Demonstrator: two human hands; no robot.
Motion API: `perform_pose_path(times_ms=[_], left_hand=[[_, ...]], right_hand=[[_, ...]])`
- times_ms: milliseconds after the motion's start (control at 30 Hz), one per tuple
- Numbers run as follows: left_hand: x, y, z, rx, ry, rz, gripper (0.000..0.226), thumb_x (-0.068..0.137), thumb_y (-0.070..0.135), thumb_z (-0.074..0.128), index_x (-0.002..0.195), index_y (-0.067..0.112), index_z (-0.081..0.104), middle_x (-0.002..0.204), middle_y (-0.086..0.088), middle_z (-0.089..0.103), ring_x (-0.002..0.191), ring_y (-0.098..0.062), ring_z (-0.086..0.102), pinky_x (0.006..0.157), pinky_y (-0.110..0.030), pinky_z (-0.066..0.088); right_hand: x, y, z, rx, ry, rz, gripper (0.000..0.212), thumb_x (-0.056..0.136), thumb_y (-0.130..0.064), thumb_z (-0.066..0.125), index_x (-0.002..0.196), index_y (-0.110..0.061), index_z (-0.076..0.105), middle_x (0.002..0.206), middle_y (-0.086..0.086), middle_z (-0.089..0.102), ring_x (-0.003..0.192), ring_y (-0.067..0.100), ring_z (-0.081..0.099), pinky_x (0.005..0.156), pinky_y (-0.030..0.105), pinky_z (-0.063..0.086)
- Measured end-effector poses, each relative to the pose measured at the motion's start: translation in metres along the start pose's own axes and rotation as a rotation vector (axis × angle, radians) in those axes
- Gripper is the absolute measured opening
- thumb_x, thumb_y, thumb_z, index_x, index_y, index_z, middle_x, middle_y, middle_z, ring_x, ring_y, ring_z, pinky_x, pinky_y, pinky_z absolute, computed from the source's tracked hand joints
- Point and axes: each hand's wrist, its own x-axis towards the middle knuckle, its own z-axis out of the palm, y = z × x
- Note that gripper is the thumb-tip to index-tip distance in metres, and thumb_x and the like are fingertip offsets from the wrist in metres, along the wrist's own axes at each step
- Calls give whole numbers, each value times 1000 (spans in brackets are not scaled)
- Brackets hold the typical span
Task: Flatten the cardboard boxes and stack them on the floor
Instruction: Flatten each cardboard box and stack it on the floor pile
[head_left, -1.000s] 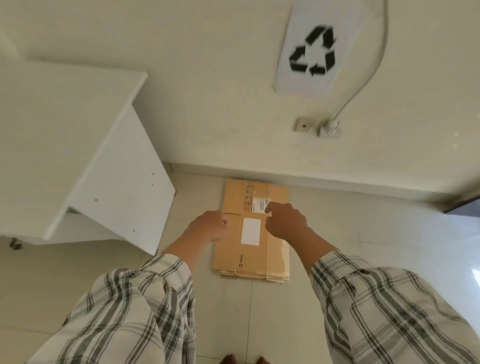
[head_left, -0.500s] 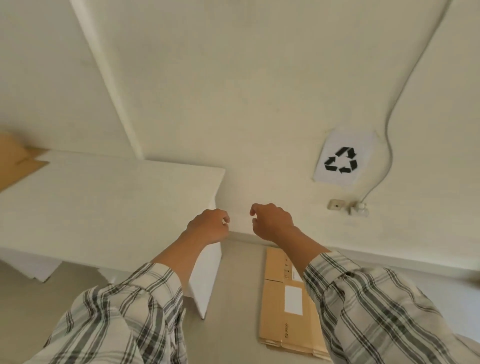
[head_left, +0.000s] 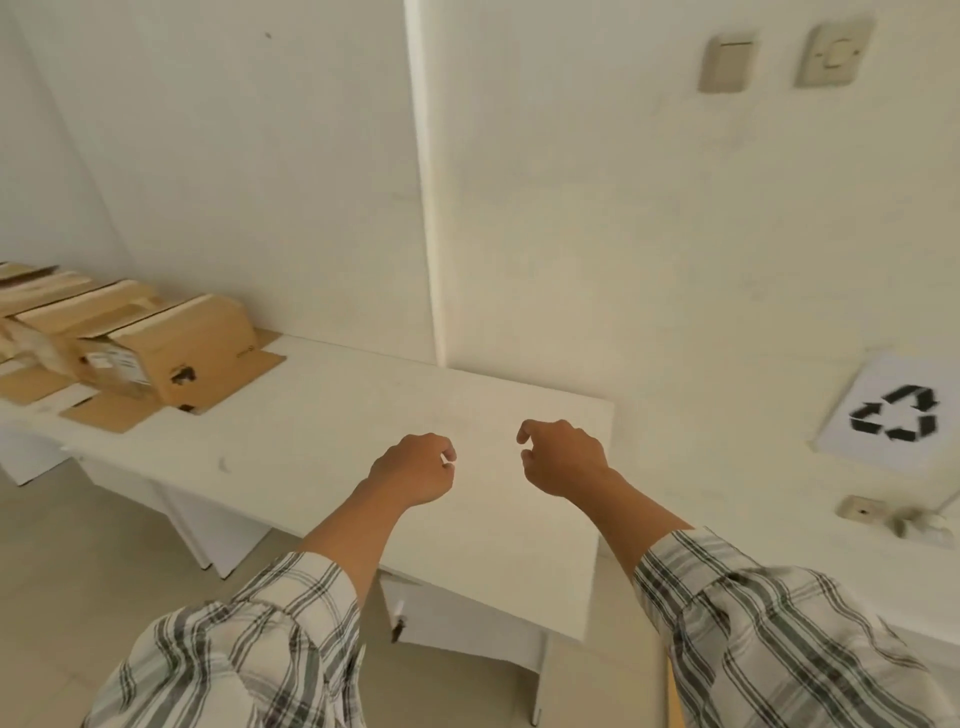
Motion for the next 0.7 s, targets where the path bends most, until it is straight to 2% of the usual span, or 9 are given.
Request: perform_pose_path(times_ms=[467, 700], left_hand=[[117, -270, -156, -18, 83, -134, 24, 95, 31, 50, 116, 30, 62, 119, 3, 63, 108, -21, 60, 93, -39, 51], [172, -391, -202, -20, 70, -119, 25, 97, 29, 49, 118, 28, 62, 123, 3, 60, 108, -20, 59, 91, -39, 53]], right_hand=[[212, -288, 43, 25, -28, -188, 33, 99, -30, 44, 130, -32, 53, 121, -1, 61, 106, 25, 61, 80, 32, 45], [287, -409, 76, 1, -31, -190, 34, 99, -29, 44, 132, -31, 52, 123, 1, 60, 108, 25, 61, 81, 32, 45]])
